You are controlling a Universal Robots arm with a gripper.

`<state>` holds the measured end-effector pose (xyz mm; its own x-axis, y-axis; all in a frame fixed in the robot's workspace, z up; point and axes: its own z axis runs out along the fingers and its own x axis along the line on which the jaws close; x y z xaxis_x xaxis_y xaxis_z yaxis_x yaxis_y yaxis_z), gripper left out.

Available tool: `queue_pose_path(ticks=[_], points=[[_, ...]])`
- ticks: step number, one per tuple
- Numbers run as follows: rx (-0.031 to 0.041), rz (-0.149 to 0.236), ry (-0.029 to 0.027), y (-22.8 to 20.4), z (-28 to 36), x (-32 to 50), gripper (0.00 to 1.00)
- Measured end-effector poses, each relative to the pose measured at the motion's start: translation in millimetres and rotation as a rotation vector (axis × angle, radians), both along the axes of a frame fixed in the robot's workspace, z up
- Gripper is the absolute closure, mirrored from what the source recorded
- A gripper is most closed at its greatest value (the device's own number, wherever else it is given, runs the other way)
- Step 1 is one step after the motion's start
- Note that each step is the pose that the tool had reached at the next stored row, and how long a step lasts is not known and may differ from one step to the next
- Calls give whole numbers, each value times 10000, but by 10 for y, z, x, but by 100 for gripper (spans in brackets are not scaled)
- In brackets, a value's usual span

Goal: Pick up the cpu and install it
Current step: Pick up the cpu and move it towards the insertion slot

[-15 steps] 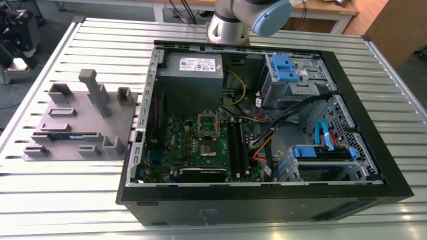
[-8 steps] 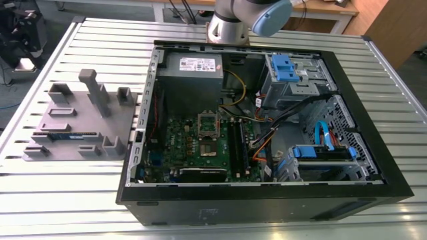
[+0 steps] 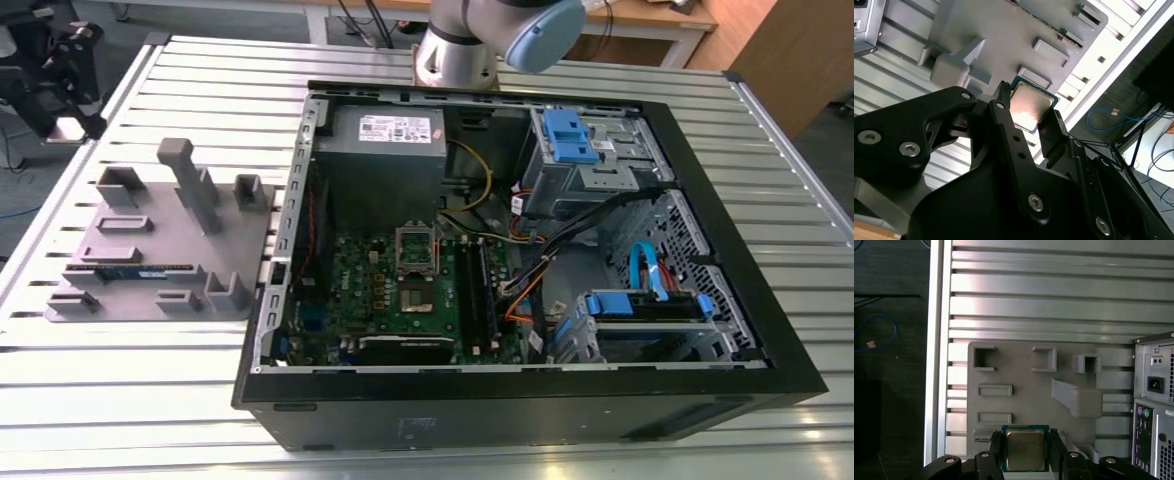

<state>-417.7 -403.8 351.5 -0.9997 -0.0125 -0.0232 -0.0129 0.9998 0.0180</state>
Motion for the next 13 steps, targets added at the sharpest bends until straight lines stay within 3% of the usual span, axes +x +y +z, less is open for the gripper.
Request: queue_pose_path(ticks=[13], points=[[-1, 0, 1, 0, 0, 196, 53]])
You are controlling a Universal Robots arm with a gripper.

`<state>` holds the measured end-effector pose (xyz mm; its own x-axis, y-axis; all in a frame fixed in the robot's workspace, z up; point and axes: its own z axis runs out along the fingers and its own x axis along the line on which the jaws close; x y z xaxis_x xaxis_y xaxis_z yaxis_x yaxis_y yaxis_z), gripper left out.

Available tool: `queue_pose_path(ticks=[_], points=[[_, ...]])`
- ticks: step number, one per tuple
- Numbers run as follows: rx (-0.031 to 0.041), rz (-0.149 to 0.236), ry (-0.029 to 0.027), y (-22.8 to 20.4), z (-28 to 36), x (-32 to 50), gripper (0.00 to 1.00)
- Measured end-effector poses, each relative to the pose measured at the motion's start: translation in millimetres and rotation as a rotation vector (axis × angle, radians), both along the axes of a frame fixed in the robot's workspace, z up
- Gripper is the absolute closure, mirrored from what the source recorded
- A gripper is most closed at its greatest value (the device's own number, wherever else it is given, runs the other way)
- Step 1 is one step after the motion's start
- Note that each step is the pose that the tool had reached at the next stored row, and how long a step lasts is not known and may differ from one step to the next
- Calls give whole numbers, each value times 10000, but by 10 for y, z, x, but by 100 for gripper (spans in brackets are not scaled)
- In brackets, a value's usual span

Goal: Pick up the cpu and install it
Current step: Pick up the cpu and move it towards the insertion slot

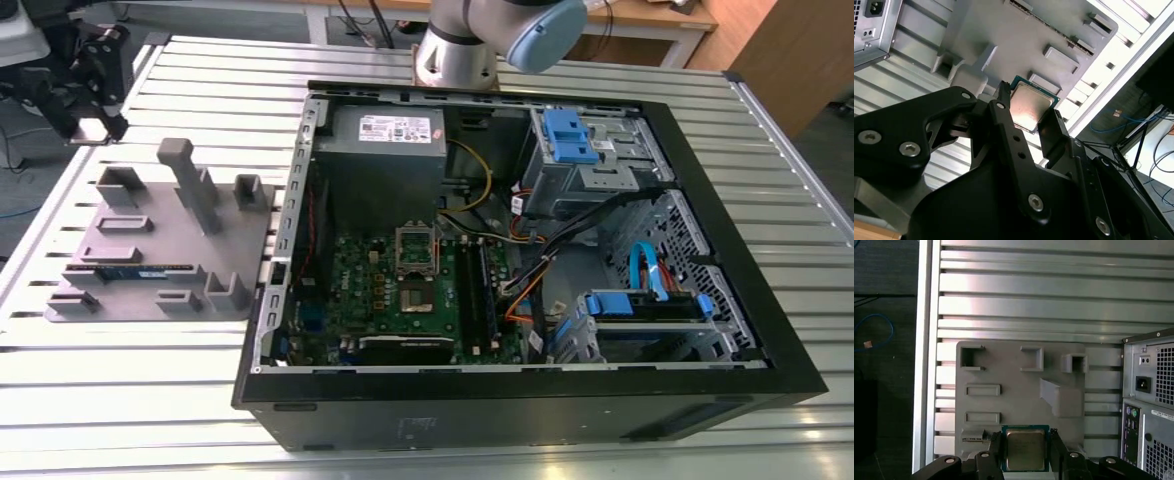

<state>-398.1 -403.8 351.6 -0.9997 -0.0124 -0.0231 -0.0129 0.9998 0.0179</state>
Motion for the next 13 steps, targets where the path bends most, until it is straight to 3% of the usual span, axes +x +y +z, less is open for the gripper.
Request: queue_pose_path(ticks=[13], points=[[0, 0, -1, 0, 0, 219, 53]])
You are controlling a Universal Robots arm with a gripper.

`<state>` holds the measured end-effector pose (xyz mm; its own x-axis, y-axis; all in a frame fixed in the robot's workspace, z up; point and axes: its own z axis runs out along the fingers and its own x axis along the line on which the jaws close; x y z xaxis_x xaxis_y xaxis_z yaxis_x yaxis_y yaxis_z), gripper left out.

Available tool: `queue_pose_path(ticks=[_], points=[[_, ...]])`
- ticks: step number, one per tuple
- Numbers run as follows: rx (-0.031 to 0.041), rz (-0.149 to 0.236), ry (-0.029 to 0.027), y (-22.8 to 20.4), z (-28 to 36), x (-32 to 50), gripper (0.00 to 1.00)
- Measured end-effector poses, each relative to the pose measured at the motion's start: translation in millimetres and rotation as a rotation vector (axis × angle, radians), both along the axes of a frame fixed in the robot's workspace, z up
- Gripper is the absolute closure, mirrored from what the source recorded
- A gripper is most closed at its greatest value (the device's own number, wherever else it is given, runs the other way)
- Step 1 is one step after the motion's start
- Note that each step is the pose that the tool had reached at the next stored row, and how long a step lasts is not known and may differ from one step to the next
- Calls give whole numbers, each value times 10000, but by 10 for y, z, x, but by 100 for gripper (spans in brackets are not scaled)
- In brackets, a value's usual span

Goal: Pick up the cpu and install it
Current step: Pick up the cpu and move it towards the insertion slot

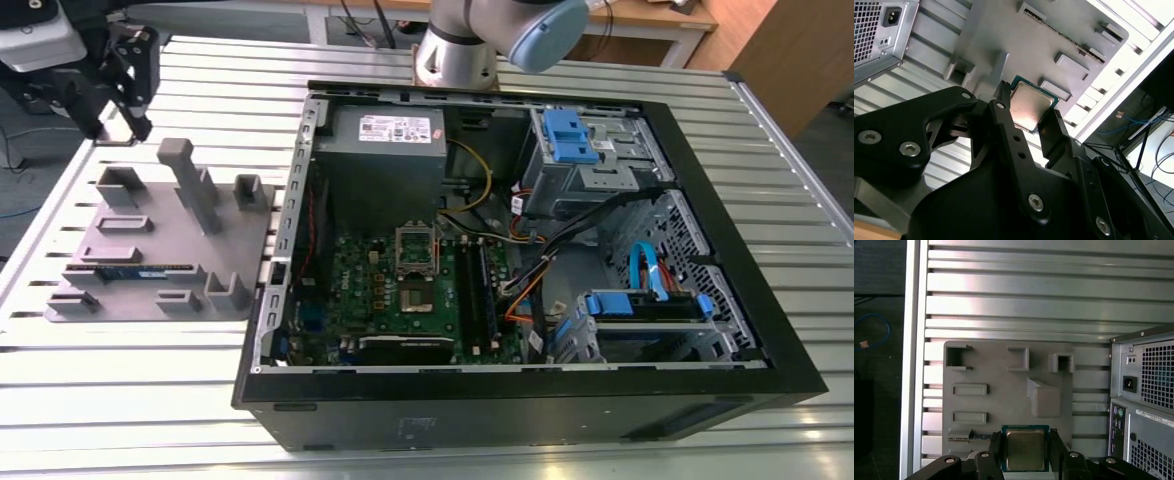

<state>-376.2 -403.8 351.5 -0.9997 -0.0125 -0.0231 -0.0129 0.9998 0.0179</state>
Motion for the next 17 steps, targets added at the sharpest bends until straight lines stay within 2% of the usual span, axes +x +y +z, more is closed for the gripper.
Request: queue_pose_path(ticks=[17], points=[[1, 0, -1, 0, 0, 394, 53]])
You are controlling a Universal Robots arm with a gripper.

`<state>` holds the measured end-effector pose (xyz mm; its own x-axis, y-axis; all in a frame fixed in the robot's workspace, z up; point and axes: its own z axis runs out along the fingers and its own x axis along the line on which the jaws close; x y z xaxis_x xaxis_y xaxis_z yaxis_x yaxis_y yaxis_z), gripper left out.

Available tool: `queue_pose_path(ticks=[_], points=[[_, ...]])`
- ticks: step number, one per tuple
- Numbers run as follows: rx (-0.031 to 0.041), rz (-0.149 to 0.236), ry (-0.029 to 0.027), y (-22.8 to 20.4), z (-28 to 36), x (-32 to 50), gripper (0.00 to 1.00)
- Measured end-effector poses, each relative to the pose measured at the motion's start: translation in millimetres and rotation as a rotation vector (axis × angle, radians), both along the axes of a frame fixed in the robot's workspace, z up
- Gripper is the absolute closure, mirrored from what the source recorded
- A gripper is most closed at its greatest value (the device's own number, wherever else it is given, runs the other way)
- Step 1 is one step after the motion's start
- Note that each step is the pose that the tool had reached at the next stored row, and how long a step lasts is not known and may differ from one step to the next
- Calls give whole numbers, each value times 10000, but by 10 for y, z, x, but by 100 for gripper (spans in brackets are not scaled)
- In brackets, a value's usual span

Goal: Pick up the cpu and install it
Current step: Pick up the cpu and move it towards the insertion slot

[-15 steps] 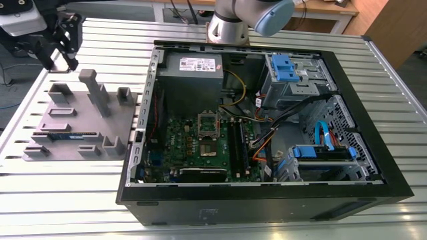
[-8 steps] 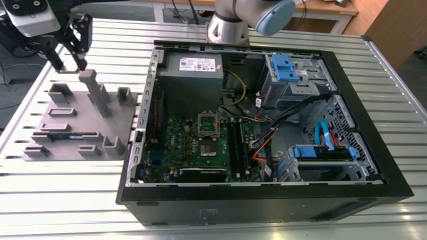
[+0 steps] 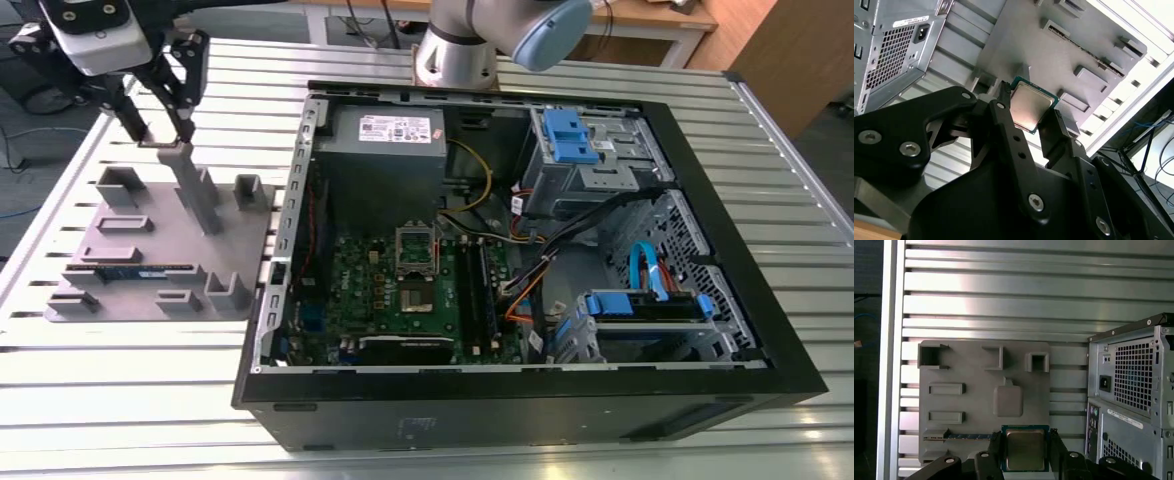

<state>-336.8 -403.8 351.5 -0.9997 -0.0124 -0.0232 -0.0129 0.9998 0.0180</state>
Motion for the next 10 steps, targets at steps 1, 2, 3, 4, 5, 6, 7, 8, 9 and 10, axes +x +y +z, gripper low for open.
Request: queue_pose_path(ticks=[1, 2, 3, 4, 5, 6, 7, 8, 9, 10], points=[[0, 0, 0, 0, 0, 25, 53], [0, -1, 0, 0, 0, 50, 53], [0, 0, 1, 0, 0, 77, 53], [0, 0, 0, 0, 0, 103, 53], [0, 0, 1, 0, 0, 130, 53], [0, 0, 0, 0, 0, 158, 53], [0, 0, 0, 0, 0, 185, 53], [0, 0, 1, 0, 0, 210, 53], [0, 0, 0, 0, 0, 233, 53], [1, 0, -1, 0, 0, 251, 53]])
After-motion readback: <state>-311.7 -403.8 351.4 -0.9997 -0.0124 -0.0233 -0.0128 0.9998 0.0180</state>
